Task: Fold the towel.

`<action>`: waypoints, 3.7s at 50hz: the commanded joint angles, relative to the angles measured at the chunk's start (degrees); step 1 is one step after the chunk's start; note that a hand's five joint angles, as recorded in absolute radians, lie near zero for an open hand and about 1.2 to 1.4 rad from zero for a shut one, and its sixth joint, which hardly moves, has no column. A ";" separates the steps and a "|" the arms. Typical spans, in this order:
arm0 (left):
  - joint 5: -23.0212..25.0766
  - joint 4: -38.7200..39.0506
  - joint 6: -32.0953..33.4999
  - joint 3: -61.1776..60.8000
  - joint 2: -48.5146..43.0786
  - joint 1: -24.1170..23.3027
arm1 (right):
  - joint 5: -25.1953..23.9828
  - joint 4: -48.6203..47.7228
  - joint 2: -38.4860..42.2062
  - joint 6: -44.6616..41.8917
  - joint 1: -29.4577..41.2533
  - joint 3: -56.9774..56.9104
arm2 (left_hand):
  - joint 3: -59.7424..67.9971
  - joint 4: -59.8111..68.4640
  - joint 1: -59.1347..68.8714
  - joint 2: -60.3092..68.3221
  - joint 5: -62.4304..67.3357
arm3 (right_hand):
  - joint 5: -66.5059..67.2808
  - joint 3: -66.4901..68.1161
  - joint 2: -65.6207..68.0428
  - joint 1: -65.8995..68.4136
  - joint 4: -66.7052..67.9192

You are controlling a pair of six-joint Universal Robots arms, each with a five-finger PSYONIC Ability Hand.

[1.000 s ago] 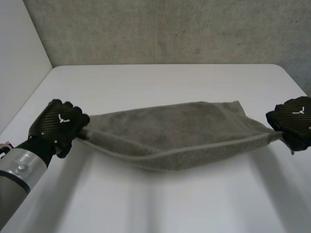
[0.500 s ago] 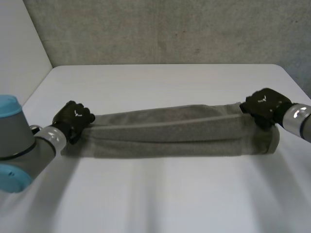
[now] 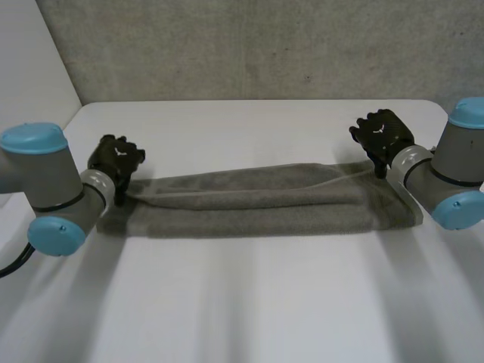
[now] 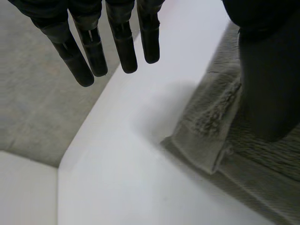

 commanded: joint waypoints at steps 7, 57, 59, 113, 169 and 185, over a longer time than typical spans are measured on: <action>-1.20 -0.23 -6.53 -0.67 6.19 0.28 | 0.63 0.33 -7.82 3.84 0.11 5.48 | -4.00 -4.71 -4.57 -4.77 -12.95 | 1.90 -0.45 -1.14 -0.79 -0.15; 5.31 -9.54 -6.00 9.52 -6.21 -0.95 | -5.52 9.47 12.66 12.71 -3.05 -13.07 | 25.94 25.23 25.37 25.17 17.00 | 33.86 31.51 30.82 31.17 31.81; 5.31 -9.54 -6.00 9.61 -6.21 -0.95 | -5.43 9.47 13.28 12.71 -3.05 -13.68 | 27.12 26.41 26.55 26.35 18.17 | 36.55 34.20 33.51 33.86 34.50; 4.25 -9.37 -5.91 11.28 -7.61 -1.13 | -4.82 6.66 15.82 15.26 -5.69 -15.88 | 26.28 25.57 25.71 25.51 17.33 | 36.35 34.01 33.31 33.67 34.30; -6.11 -7.61 -6.70 17.27 -7.63 -0.78 | -0.41 -8.63 6.90 18.87 -3.31 -7.56 | -16.11 -16.82 -16.68 -16.89 -25.06 | -6.60 -8.94 -9.64 -9.28 -8.65; -3.74 1.80 -11.01 -14.03 16.65 -0.77 | -3.06 -2.83 -16.34 15.70 -9.20 20.95 | -16.11 -16.82 -16.68 -16.88 -25.06 | 3.24 0.90 0.20 0.56 1.19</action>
